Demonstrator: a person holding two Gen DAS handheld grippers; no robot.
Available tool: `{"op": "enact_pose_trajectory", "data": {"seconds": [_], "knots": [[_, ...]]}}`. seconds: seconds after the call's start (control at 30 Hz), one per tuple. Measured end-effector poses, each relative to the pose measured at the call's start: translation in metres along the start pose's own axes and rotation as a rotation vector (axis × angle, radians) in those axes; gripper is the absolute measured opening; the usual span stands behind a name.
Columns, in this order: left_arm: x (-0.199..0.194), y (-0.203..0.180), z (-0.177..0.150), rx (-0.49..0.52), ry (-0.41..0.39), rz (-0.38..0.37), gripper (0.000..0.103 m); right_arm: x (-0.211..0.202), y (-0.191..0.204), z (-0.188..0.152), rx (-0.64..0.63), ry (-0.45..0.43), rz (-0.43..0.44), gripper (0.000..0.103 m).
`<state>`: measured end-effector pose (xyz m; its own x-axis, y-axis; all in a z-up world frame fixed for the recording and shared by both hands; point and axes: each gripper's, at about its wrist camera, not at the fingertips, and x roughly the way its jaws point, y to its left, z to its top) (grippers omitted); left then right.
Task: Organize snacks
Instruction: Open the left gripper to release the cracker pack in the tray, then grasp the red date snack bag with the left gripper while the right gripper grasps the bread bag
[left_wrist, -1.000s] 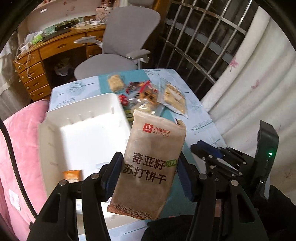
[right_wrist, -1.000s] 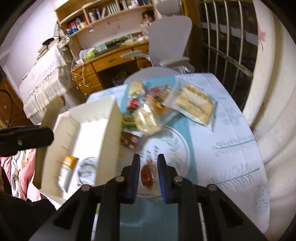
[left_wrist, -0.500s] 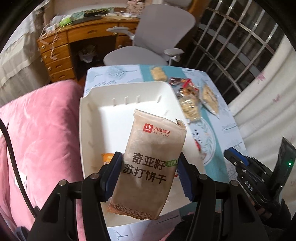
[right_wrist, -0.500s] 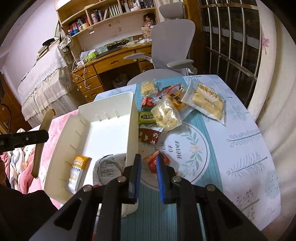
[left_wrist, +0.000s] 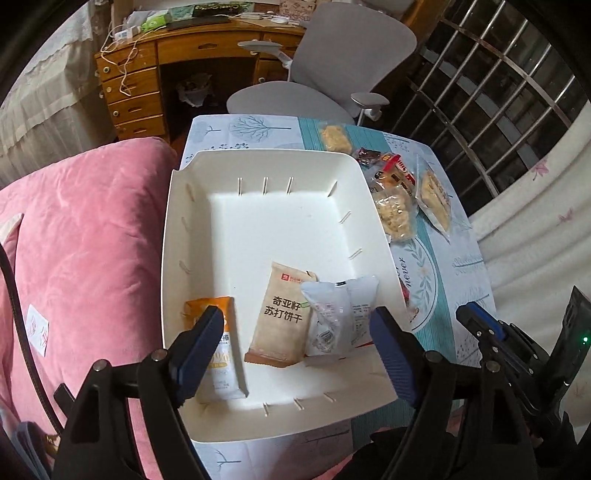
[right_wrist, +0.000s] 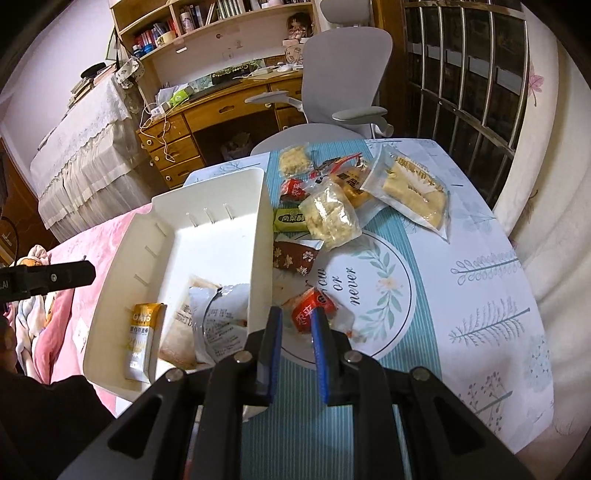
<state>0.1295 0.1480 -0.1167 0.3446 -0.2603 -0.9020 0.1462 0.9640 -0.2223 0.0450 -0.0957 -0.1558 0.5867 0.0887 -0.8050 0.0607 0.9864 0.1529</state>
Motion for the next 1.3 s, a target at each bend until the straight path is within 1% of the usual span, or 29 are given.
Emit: {"op": "enact_pose_trajectory", "data": {"seconds": [0.1,0.17,0.27,0.33,0.37,0.47,0.6,0.8,0.93,1.07,1.17,1.23,1.3], "knots": [[0.000,-0.009,0.000,-0.032,-0.006,0.002,0.080,0.002,-0.010,0.003,-0.009,0.012,0.019,0.016],[0.000,-0.019,0.000,-0.052,-0.018,-0.025,0.080,0.002,-0.017,0.005,-0.021,0.020,0.031,0.016],[-0.001,-0.033,-0.003,-0.087,-0.043,-0.041,0.080,-0.001,-0.030,0.008,-0.048,0.026,0.052,0.016],[0.000,-0.041,-0.006,-0.142,-0.060,-0.042,0.080,-0.002,-0.042,0.010,-0.084,0.025,0.075,0.016],[0.001,-0.046,-0.007,-0.177,-0.061,-0.036,0.080,-0.002,-0.046,0.010,-0.099,0.029,0.081,0.016],[0.005,-0.064,-0.012,-0.230,-0.066,-0.006,0.080,-0.002,-0.065,0.015,-0.162,0.063,0.108,0.016],[0.013,-0.094,-0.021,-0.276,-0.068,0.023,0.080,-0.004,-0.089,0.020,-0.239,0.075,0.149,0.016],[0.024,-0.140,-0.032,-0.333,-0.096,0.053,0.080,0.000,-0.125,0.027,-0.351,0.106,0.202,0.016],[0.035,-0.165,-0.038,-0.377,-0.107,0.056,0.080,0.001,-0.149,0.034,-0.410,0.103,0.211,0.016],[0.045,-0.184,-0.044,-0.412,-0.108,0.068,0.080,0.004,-0.172,0.040,-0.438,0.108,0.208,0.017],[0.055,-0.194,-0.048,-0.441,-0.113,0.088,0.080,0.009,-0.185,0.045,-0.450,0.111,0.212,0.025],[0.063,-0.197,-0.048,-0.464,-0.104,0.097,0.080,0.013,-0.192,0.051,-0.459,0.113,0.210,0.034],[0.072,-0.201,-0.048,-0.483,-0.092,0.103,0.080,0.017,-0.197,0.060,-0.466,0.111,0.201,0.036]]}}
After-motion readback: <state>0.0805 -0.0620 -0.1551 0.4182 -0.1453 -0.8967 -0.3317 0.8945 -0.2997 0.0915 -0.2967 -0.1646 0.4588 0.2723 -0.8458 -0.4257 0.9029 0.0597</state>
